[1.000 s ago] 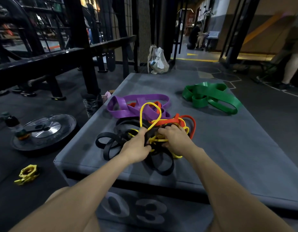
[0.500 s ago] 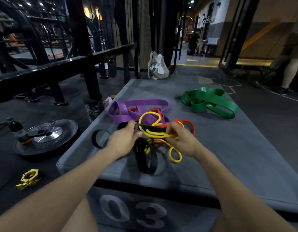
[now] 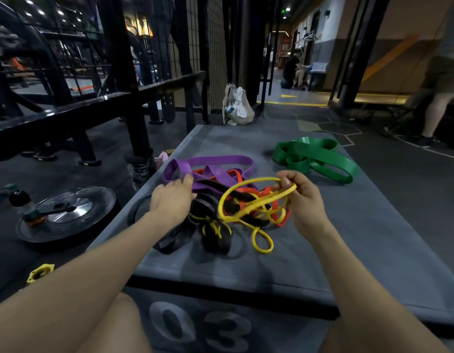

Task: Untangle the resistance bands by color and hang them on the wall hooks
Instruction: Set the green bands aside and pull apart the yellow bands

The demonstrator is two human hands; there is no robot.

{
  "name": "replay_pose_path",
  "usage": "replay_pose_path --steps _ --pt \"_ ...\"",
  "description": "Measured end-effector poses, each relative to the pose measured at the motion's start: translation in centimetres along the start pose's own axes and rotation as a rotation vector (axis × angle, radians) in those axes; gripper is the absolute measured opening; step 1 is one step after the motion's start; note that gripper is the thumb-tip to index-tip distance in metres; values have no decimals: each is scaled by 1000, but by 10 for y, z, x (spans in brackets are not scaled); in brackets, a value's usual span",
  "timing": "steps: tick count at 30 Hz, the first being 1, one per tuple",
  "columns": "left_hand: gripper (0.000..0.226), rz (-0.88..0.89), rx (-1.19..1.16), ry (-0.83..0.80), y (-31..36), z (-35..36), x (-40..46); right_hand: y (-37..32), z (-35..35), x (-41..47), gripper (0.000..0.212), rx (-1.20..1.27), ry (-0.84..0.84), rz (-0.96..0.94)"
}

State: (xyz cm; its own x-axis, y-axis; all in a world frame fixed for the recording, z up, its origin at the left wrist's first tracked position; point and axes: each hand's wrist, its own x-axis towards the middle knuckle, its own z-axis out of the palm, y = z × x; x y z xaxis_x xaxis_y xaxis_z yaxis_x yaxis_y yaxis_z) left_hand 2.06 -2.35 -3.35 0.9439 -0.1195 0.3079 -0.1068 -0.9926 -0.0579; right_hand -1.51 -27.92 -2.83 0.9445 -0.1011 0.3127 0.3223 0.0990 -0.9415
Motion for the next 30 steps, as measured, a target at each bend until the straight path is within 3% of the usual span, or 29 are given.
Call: replay_pose_path --steps 6,10,14,17,22,25,28,30 --pt "32 -104 120 -60 -15 2 -1 0 -3 -6 23 -249 -132 53" --pt "34 -102 141 -151 -21 -1 -1 15 -7 -6 27 -825 -384 -115" --pt "40 -26 19 -295 -11 -9 0 21 -1 -9 17 -1033 -669 -107" --pt "46 -15 -169 -366 2 -8 4 23 2 -12 44 -1175 -808 -70" --pt "48 67 -277 -368 39 -3 2 20 2 -9 62 -1150 -847 68" --pt "36 39 -320 -350 56 6 -2 16 -5 -8 69 -1122 -834 100" --pt "14 -25 -499 -118 56 13 -3 7 -11 -10 73 -1073 -801 141" --pt "15 -75 -706 6 51 16 0 1 -14 -10 72 -1019 -739 141"
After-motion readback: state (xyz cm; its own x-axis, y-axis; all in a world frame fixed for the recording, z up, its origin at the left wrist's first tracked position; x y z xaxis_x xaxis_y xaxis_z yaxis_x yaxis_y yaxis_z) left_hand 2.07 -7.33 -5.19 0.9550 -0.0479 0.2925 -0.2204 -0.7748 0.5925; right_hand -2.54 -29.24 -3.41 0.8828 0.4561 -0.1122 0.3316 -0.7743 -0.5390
